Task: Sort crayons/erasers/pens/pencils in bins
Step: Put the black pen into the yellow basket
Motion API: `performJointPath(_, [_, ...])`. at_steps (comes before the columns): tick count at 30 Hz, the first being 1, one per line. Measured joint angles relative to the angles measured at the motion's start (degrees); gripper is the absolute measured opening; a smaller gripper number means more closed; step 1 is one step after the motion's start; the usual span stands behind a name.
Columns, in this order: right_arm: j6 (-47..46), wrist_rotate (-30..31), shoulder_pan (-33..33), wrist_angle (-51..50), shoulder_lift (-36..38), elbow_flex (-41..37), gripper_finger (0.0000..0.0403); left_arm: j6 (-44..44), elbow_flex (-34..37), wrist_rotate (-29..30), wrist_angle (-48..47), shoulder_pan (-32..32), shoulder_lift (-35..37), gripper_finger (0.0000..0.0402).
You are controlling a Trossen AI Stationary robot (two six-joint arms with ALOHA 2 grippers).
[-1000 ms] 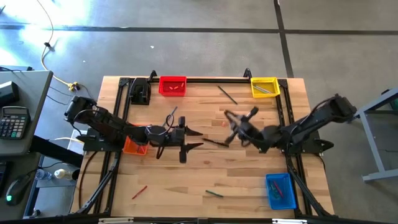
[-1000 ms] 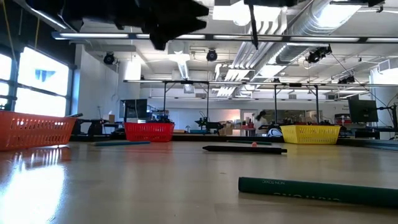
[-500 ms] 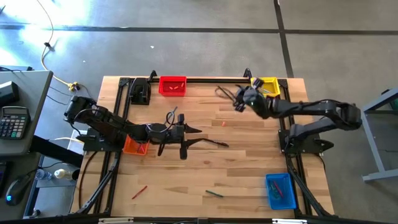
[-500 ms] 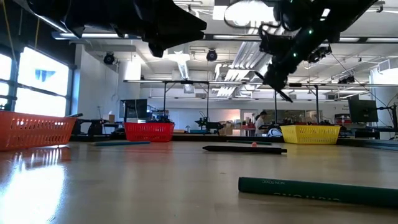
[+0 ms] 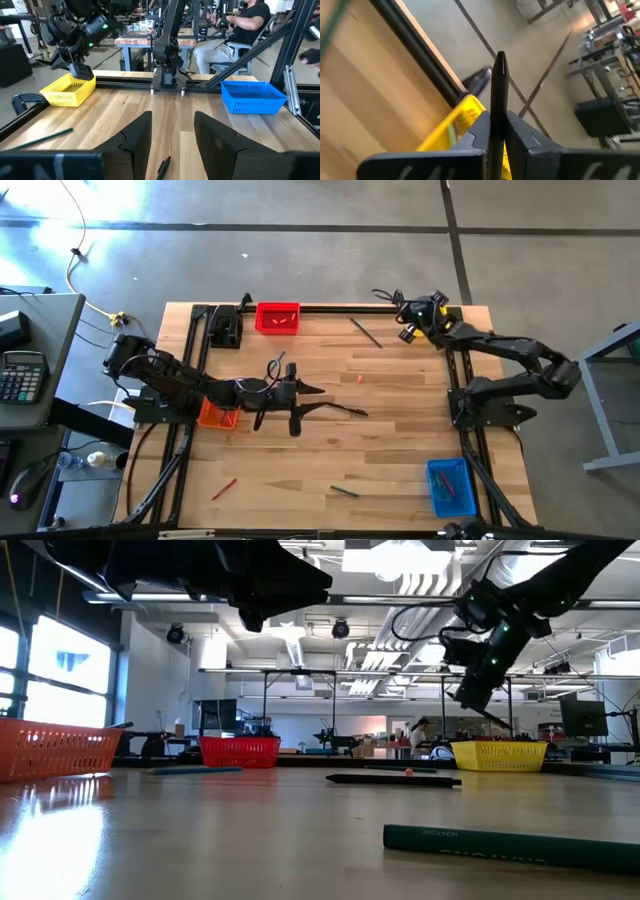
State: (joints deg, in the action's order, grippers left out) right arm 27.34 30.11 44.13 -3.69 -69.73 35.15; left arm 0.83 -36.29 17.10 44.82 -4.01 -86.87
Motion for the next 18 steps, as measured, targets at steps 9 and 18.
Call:
performJointPath(9, [6.0, -2.0, 6.1, 5.7, 0.0, -3.4, 0.0014, -0.1, 0.0, 0.0, 0.0, 0.0, 0.0, 0.0135])
performJointPath(18, [4.8, -4.4, 9.3, 6.7, -0.1, -3.4, 0.0015, -0.4, 0.0, 0.0, 0.0, 0.0, 0.0, 0.0135])
